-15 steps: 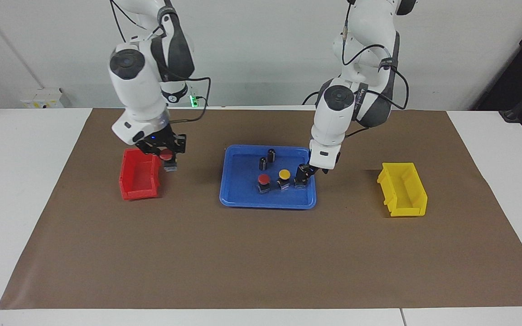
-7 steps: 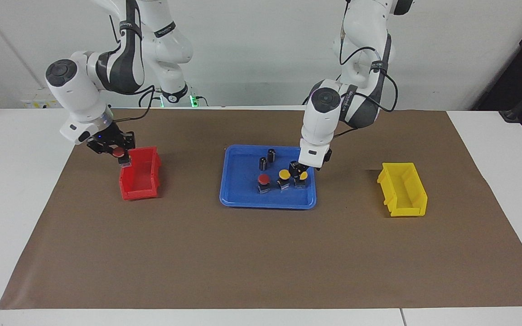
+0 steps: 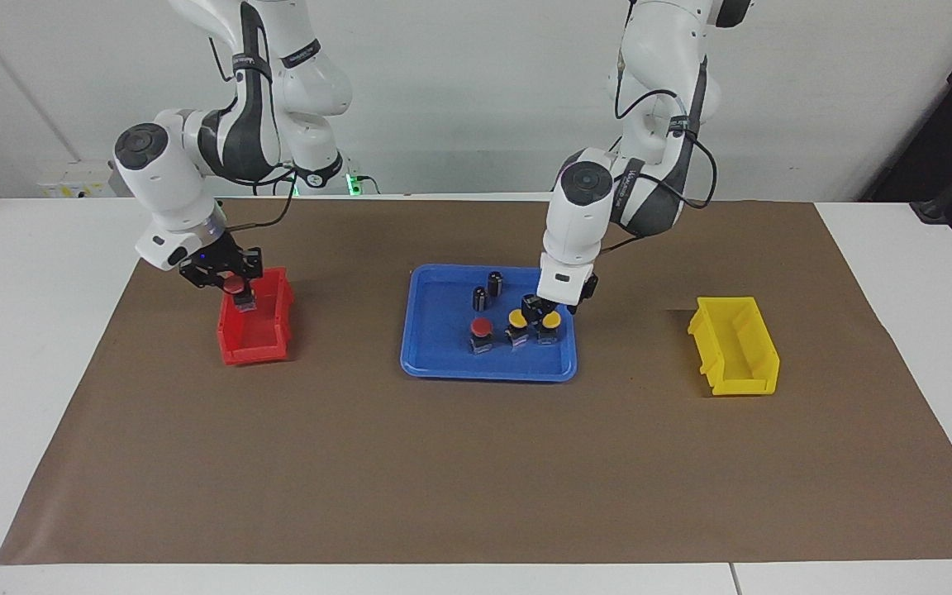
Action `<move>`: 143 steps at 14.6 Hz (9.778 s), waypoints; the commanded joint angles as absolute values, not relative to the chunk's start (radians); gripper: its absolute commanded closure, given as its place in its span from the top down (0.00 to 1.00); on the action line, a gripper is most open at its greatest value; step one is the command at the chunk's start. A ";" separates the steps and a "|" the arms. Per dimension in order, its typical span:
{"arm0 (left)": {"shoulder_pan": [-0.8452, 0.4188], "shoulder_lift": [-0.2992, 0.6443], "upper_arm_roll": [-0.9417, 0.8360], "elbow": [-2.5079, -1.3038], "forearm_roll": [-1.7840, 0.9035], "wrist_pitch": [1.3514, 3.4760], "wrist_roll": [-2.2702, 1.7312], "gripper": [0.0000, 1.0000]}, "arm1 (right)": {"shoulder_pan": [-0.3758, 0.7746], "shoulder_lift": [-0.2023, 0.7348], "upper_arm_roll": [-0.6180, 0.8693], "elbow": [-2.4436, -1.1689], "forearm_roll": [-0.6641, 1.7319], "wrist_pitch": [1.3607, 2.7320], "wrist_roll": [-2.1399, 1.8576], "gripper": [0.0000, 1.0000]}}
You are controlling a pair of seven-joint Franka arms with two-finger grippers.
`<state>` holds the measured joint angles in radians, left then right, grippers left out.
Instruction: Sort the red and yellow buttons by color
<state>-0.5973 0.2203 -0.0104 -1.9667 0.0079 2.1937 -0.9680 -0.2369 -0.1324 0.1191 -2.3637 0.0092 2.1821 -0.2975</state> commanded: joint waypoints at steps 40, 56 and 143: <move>-0.047 0.029 0.049 -2.219 0.017 2.278 -0.156 0.02 | 0.505 0.494 0.127 -1.534 -0.150 2.106 0.686 0.68; -0.068 0.038 0.049 -1.949 0.026 1.892 -0.063 1.00 | 0.517 0.440 0.147 -1.703 -0.133 2.164 0.727 0.66; -0.055 0.163 0.043 -2.008 -0.006 2.229 -0.152 0.64 | -0.113 -0.002 0.005 -1.545 -0.037 1.408 -0.051 1.00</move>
